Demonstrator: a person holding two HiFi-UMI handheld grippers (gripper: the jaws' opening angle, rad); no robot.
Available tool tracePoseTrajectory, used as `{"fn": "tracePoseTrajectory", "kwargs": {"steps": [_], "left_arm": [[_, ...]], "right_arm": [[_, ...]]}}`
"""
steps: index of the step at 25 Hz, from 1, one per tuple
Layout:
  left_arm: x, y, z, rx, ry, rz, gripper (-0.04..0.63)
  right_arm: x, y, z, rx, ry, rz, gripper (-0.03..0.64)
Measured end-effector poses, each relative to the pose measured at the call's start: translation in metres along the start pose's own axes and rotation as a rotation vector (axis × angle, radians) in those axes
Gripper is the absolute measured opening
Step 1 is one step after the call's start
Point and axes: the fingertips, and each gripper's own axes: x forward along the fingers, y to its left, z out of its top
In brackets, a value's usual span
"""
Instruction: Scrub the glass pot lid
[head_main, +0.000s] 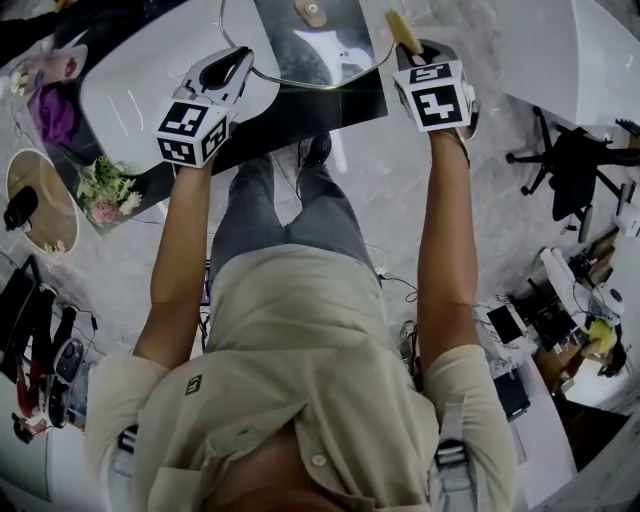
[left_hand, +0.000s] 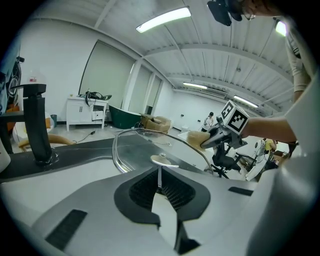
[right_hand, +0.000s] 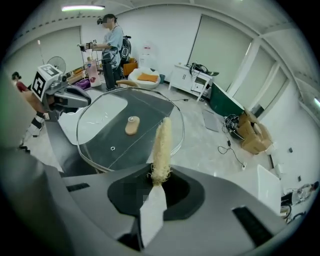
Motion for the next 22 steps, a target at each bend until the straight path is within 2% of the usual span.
{"fn": "tracePoseTrajectory", "kwargs": {"steps": [9,13,15,19,22], "left_arm": [[0.001,0.001,0.001,-0.007,-0.005,0.001,0.017],[0.000,0.000,0.001,-0.013,-0.009,-0.005,0.017],[0.000,-0.001,0.001,-0.017,-0.012,-0.010,0.017],[0.002,0.001,-0.003,-0.026,-0.015,-0.021,0.017],[0.001,0.008,-0.005,-0.040,-0.024,-0.010,0.017]], "right_arm": [[0.003,0.007,0.007,-0.042,0.008,0.002,0.049],[0.009,0.030,0.020,-0.141,0.031,0.004,0.049],[0.016,0.060,0.032,-0.213,0.039,0.054,0.049],[0.029,0.154,0.067,-0.332,-0.016,0.236,0.049],[0.029,0.198,0.090,-0.351,-0.065,0.336,0.049]]}}
